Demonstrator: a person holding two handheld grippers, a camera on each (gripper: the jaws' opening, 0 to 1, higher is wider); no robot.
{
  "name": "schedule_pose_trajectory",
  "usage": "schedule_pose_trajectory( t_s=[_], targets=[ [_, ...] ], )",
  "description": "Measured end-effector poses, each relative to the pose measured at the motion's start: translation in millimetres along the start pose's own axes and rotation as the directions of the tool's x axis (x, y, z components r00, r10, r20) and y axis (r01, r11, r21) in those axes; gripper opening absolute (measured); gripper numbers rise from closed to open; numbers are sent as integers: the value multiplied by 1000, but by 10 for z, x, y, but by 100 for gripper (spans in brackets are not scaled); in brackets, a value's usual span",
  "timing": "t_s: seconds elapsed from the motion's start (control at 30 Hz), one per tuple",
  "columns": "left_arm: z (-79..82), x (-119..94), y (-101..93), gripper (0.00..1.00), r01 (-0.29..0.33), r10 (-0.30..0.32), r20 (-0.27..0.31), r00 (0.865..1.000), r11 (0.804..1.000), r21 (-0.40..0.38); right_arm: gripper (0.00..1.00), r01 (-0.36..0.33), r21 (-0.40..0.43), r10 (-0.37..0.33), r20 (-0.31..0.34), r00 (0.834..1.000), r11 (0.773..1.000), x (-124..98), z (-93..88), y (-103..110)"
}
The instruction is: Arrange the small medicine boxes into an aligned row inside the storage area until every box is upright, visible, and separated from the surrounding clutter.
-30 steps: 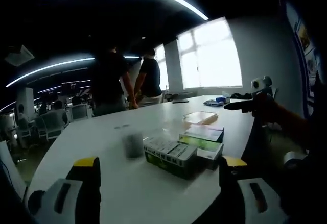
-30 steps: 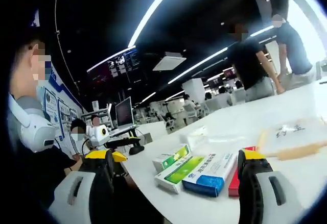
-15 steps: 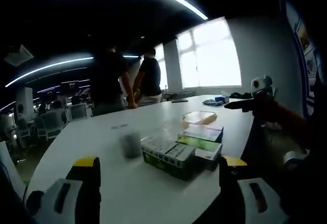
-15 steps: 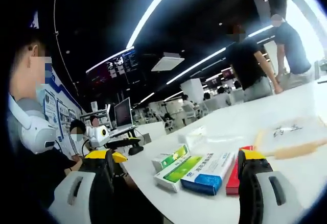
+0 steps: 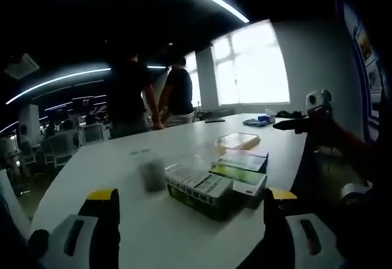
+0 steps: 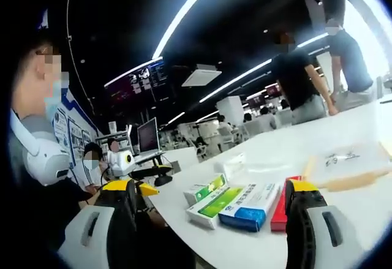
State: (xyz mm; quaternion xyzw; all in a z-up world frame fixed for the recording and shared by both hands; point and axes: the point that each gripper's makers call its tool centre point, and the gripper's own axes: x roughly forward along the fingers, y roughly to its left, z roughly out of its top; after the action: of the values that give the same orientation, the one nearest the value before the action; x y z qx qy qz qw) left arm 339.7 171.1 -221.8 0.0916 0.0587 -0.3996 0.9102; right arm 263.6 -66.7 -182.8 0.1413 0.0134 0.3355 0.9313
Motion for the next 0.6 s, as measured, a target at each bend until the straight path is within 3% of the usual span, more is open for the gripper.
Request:
schedule_pose_trajectory(
  t_s=[0.4,0.6],
  targets=[
    [-65,173,-69,97,18,-19,-22,1000,1000,-23,100,15,1,-15,24,1000,1000,-47,56,-46],
    [-111,365,-218,96,40,-41,-47,998,999,-33,100,20,8,-20,12,1000,1000,-81,-4,-66]
  ],
)
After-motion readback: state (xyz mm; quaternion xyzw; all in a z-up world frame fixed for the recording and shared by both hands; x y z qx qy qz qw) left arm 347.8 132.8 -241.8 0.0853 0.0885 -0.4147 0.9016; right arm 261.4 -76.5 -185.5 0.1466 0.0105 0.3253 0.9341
